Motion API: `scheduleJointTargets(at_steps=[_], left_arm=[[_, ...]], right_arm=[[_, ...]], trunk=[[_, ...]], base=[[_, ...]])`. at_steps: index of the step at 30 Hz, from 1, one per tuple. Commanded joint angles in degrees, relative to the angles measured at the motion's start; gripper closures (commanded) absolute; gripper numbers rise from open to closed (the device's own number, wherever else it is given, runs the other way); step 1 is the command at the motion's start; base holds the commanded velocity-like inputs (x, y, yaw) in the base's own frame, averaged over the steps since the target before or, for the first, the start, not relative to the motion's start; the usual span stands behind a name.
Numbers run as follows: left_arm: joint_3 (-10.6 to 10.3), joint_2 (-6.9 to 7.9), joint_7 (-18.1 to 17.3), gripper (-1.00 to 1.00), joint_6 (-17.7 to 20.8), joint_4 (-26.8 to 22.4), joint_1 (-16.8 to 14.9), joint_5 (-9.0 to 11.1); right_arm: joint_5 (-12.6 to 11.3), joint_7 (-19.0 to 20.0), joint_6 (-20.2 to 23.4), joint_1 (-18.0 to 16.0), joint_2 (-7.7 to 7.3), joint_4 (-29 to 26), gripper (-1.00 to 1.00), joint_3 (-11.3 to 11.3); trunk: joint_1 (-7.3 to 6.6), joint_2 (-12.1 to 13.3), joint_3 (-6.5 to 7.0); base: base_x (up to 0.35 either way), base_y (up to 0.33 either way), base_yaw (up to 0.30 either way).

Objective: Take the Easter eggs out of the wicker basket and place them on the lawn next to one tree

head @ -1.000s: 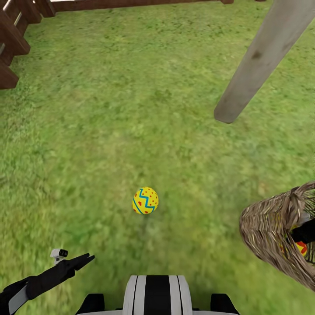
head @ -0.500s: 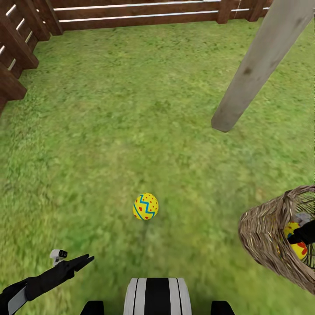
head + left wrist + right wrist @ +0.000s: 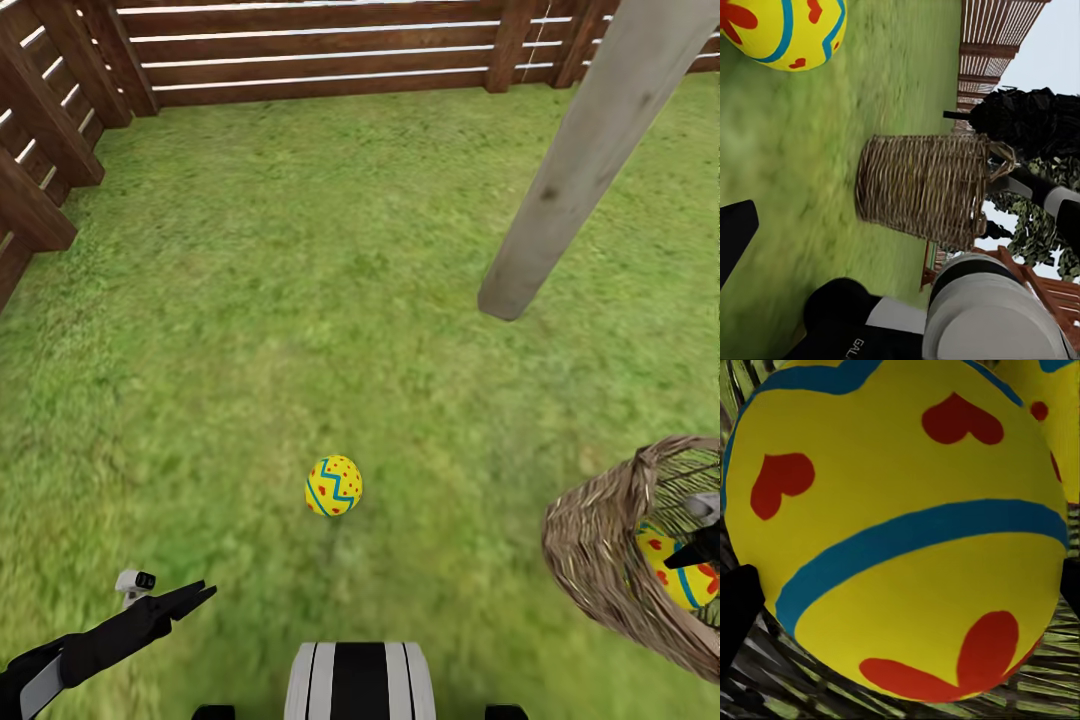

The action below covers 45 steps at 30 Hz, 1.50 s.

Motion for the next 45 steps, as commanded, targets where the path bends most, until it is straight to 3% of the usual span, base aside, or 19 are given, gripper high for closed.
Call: scheduleJointTargets(at_steps=[1, 10, 23, 30, 42, 45], left_arm=[[-0.46, 0.05, -0.19, -1.0, 0.61, 0.0, -0.03, 0.4], [-0.46, 0.05, -0.19, -1.0, 0.57, 0.38, -0.03, 0.31], [-0.46, 0.05, -0.19, -1.0, 0.47, 0.97, -0.03, 0.22], [-0.46, 0.05, -0.19, -1.0, 0.47, 1.54, -0.03, 0.05], [-0.46, 0.05, -0.19, -1.0, 0.47, 1.57, -0.03, 0.0], [-0.46, 0.05, -0.19, -1.0, 0.47, 1.57, -0.03, -0.04]], right_arm=[[-0.6, 0.8, 0.58, -0.05, -0.33, 0.07, 1.0, 0.52], [-0.53, 5.98, 0.58, -0.06, -2.77, -0.01, 1.0, 0.6], [-0.61, 13.17, 0.58, -0.06, -7.92, -3.51, 1.0, 0.42], [-0.62, 13.91, 1.34, -0.05, -11.72, -9.42, 1.0, 0.21], [-0.93, 13.91, 2.22, -0.06, -16.47, -16.57, 1.0, -0.25], [-2.1, 13.91, 2.38, -0.07, -17.53, -18.53, 1.0, -0.28]], trunk=[[-0.03, 0.0, 0.19], [-0.26, 0.12, 2.19], [-0.6, 0.3, 5.07], [-2.14, 3.1, 6.32], [-4.77, 7.92, 8.48], [-5.43, 9.12, 9.02]], base=[[0.0, 0.0, 0.0], [0.0, 0.0, 0.0], [0.0, 0.0, 0.0], [0.0, 0.0, 0.0], [0.0, 0.0, 0.0], [0.0, 0.0, 0.0]])
